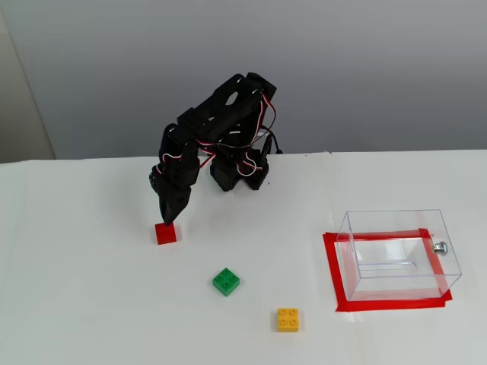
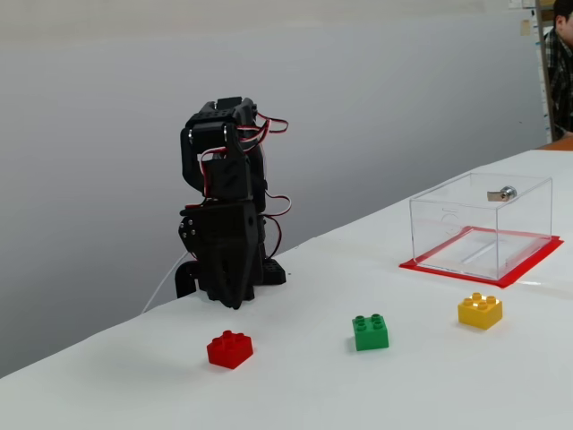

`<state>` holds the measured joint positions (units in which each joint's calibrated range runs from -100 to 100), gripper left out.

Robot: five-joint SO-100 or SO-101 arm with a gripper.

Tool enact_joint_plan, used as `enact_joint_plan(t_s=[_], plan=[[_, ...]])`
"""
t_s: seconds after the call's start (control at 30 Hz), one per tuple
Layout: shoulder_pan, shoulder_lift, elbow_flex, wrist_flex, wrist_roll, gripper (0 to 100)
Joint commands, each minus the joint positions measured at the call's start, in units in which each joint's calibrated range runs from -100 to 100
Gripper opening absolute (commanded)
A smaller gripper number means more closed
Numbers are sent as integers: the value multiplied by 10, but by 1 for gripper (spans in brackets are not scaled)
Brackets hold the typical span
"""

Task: Pick the red lego brick and place it into the transparent box

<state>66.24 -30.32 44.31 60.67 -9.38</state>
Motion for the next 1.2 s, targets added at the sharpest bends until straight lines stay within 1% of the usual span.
enact_joint_plan(t_s=[0.0, 0.57, 0.63, 0.7, 0.83, 0.9, 1.17], plan=[[4, 9, -11, -1, -1, 2], [5, 57, -20, -5, 4, 2], [5, 57, -20, -5, 4, 5], [5, 56, -21, -8, 3, 10], [5, 56, -21, -43, 2, 20], [3, 56, -21, -58, 0, 22], [-2, 58, -16, -71, 4, 23]])
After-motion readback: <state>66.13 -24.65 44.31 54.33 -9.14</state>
